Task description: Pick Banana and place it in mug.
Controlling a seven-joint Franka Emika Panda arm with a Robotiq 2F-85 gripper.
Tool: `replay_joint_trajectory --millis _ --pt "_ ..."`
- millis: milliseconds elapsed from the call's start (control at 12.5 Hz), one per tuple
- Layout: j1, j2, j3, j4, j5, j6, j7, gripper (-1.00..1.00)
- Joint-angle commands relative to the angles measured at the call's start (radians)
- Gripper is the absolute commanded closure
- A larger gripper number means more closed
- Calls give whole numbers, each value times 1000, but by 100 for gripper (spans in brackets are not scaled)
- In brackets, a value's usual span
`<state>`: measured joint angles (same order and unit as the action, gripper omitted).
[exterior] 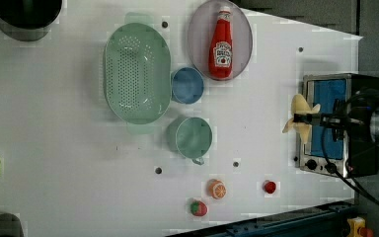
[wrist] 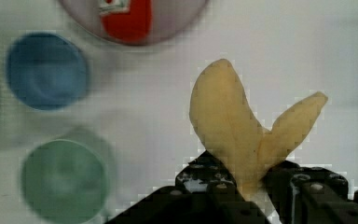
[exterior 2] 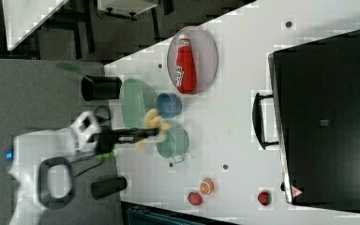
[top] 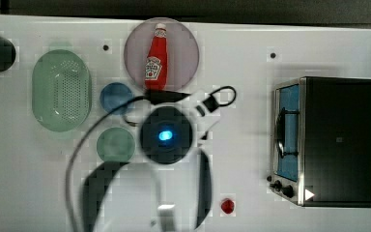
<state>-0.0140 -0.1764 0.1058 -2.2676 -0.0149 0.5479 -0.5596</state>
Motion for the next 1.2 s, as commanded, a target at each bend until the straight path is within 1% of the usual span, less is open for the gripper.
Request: replay_joint_trajectory --millis 80,400,640,800,1040,1120,1200 --pt "36 -11 77 8 11 -94 207 40" --pt "46 -10 189 18 75 -117 406 40" --pt "48 44 262 10 112 -110 562 40" --pt "48 99 293 7 115 -42 640 40" --pt "48 190 320 -22 115 98 648 40" --pt "48 213 321 -36 115 140 648 32" --pt "48 230 320 -50 115 173 649 12"
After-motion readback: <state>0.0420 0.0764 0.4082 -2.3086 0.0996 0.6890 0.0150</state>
